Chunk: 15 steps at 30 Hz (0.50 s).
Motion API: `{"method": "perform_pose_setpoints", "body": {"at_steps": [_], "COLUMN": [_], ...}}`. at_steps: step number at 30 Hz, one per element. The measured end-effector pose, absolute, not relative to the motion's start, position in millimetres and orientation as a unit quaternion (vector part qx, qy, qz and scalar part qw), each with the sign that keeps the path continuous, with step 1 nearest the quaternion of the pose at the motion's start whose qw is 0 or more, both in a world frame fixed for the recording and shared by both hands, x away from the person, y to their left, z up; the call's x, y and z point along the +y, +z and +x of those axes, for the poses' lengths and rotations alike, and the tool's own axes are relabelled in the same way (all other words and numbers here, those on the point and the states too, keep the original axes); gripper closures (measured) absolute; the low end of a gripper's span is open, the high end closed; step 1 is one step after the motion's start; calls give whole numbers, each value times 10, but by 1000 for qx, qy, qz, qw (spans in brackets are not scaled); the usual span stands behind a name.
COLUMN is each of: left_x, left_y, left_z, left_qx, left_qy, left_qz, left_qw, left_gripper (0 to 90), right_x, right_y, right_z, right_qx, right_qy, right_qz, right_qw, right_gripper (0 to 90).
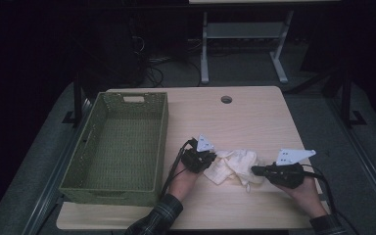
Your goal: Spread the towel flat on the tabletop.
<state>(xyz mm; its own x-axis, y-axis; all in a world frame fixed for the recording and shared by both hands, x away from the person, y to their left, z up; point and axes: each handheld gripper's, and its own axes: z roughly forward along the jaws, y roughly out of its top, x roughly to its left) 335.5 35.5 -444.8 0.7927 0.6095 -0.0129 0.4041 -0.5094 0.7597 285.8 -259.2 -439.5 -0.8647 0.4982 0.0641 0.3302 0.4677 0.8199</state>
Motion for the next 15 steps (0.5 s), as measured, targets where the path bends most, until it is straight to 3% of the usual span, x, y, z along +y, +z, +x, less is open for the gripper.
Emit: {"method": "perform_pose_setpoints", "body": {"at_steps": [5,7,15], "left_x": [343,342,364], "left_y": [-4488,-4508,-4517], "left_z": [3368,3375,3391], "left_qx": [292,293,300], "left_qy": [123,119,118], "left_qz": [865,865,863], "left_qw": [390,389,389], "left_gripper": [863,861,861], "right_x": [-2488,-2465,-2838], "right_y": [-4489,-4529,-4253], "right_z": [2766,2697,2681], "right_qx": [868,879,837], "right_qy": [434,416,473], "right_qz": [234,226,251], "right_qw": [63,56,111], "right_gripper": [874,808,764]}}
